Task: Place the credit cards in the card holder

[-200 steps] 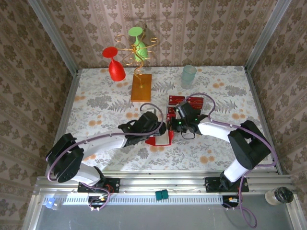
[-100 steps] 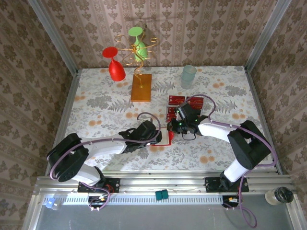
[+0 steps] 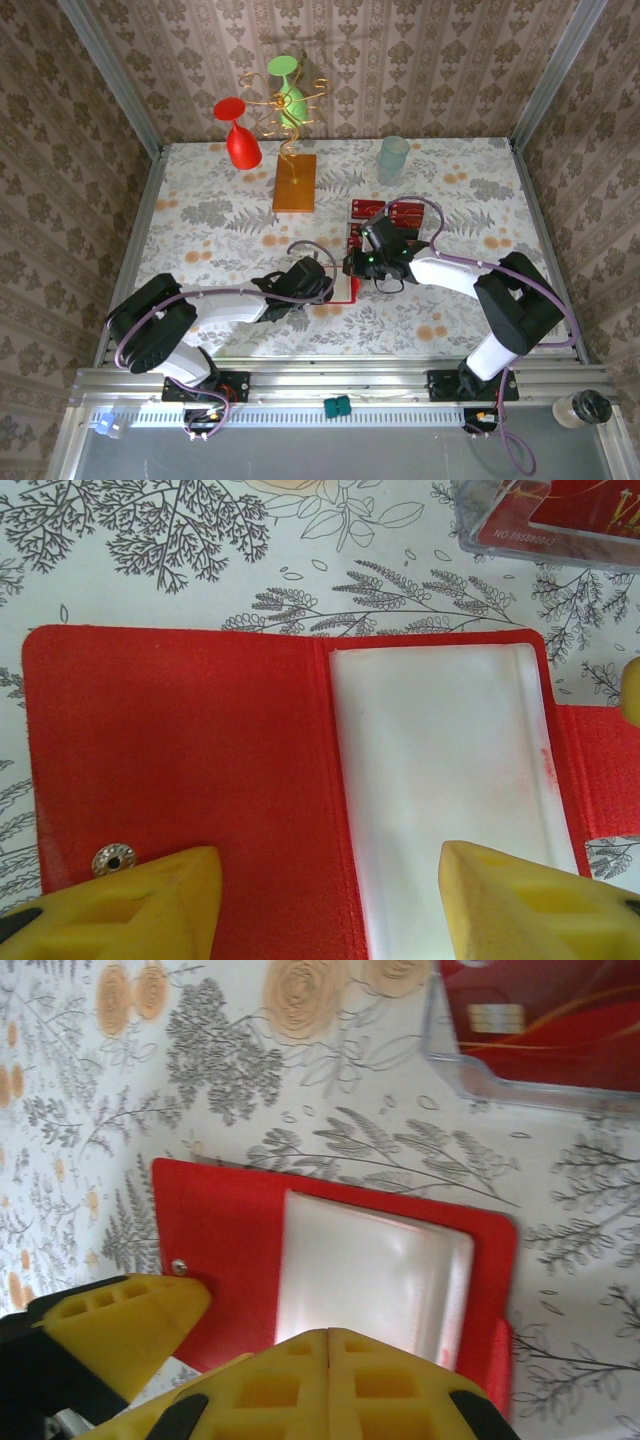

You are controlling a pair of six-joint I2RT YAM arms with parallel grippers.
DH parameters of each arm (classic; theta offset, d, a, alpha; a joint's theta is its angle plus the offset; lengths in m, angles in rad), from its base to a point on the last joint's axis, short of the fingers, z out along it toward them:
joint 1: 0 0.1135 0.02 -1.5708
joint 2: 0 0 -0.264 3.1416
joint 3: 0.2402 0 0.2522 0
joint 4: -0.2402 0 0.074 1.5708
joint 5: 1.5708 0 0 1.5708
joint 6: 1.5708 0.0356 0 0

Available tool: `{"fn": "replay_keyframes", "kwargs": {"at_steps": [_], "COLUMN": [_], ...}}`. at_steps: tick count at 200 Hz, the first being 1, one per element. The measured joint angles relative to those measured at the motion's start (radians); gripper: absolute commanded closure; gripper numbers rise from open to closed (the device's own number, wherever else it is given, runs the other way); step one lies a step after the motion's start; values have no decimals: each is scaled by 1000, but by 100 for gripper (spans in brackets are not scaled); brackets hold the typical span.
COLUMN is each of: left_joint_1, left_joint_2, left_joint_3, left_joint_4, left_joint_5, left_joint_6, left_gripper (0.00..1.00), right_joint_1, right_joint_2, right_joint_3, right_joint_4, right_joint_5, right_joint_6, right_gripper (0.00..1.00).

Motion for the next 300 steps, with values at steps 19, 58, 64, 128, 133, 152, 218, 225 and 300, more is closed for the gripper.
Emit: {"fn": "replay_keyframes", "kwargs": {"at_steps": [19, 58, 64, 128, 133, 152, 218, 225, 300], "left_joint_1": [0, 0, 0, 1, 1, 8, 34, 34, 18], "left_joint_2": [0, 0, 0, 0, 0, 0, 0, 0, 0], "left_joint_3": [-2, -3, -3, 9, 12, 20, 0, -11, -54], "left_joint_4": [6, 11, 12, -3, -5, -9, -2, 5, 51], "left_joint_5": [-7, -17, -18, -36, -37, -37, -38, -37, -56], "left_joint_6": [0, 0, 0, 7, 8, 18, 44, 44, 40], "left_gripper": [41, 41, 41, 41, 41, 41, 41, 41, 41], "right_joint_1": [8, 19, 20, 18, 16, 8, -43, -45, -38], "right_joint_2": [0, 0, 0, 10, 11, 11, 11, 10, 13], "right_joint_3": [16, 21, 21, -47, -56, -89, -148, -148, -4], "right_joint_4": [-1, -4, -4, 31, 34, 45, 69, 69, -23], "right_joint_5": [0, 8, 12, 34, 35, 43, 53, 53, 52], "right_joint_6": [11, 24, 25, 56, 59, 63, 61, 58, -23], "right_gripper": [94, 94, 95, 96, 96, 97, 97, 97, 96]}}
